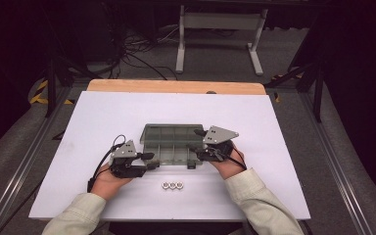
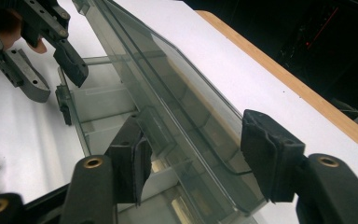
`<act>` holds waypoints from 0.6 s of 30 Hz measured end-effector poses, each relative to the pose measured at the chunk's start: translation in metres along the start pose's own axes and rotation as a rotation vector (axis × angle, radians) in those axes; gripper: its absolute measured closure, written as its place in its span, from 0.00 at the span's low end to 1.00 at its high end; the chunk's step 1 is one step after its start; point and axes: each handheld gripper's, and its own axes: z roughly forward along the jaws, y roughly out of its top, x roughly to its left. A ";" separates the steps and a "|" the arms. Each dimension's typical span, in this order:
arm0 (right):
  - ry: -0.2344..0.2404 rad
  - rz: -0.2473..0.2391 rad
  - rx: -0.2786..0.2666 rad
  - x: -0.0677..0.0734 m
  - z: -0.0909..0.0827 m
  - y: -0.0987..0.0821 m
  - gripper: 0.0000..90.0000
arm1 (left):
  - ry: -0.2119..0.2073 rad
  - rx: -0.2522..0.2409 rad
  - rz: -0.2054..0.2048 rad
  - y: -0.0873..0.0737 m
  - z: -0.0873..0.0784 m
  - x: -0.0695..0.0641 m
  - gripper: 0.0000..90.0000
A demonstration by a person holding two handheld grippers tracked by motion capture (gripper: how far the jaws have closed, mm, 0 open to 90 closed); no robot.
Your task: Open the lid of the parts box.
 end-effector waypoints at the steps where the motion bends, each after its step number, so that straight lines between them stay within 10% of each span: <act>1: 0.000 0.000 0.000 0.000 0.000 0.000 0.51 | -0.003 -0.002 -0.005 0.000 0.000 0.000 0.64; 18: 0.017 0.005 0.011 -0.020 -0.003 0.019 0.62 | 0.009 0.006 0.002 -0.001 -0.003 0.000 0.67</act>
